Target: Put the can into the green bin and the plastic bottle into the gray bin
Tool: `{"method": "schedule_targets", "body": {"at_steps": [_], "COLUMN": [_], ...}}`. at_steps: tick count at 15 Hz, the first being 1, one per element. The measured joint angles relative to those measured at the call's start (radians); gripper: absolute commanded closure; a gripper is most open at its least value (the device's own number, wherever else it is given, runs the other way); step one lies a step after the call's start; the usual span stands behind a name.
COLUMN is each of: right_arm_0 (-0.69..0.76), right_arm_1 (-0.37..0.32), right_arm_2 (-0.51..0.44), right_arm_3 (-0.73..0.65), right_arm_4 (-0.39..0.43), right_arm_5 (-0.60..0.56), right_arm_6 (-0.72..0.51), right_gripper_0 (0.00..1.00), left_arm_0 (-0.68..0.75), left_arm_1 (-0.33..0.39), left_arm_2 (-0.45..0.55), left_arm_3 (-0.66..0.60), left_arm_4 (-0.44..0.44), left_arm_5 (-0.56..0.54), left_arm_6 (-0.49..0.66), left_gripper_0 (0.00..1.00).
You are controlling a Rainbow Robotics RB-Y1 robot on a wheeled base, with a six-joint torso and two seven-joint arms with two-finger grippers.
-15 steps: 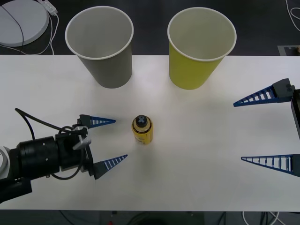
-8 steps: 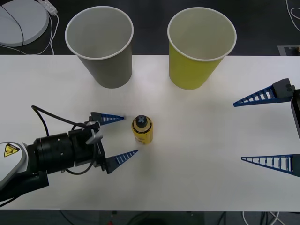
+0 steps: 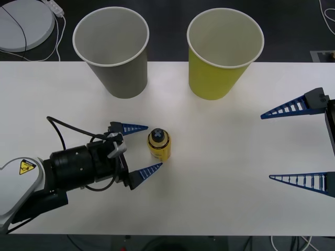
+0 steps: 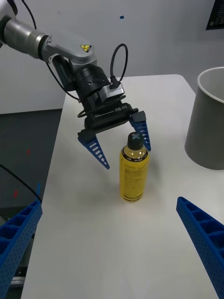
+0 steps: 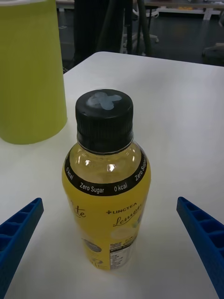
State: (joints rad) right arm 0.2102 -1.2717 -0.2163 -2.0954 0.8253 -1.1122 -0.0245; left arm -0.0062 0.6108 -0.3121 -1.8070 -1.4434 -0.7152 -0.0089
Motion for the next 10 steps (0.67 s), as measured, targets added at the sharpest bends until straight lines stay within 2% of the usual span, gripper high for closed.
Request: {"method": "schedule_targets", "body": {"at_steps": [10], "right_arm_0": [0.0], "right_arm_1": [0.0], "right_arm_2": [0.0], "right_arm_3": [0.0], "right_arm_4": [0.0], "right_arm_5": [0.0], "right_arm_6": [0.0], "right_gripper_0": [0.0], "left_arm_0": [-0.053], "left_arm_1": [-0.083], "left_arm_2": [-0.027], "left_arm_3": [0.015], "left_arm_4": [-0.107], "left_arm_5": [0.031], "left_arm_6": [0.071], "left_gripper_0": [0.0]}}
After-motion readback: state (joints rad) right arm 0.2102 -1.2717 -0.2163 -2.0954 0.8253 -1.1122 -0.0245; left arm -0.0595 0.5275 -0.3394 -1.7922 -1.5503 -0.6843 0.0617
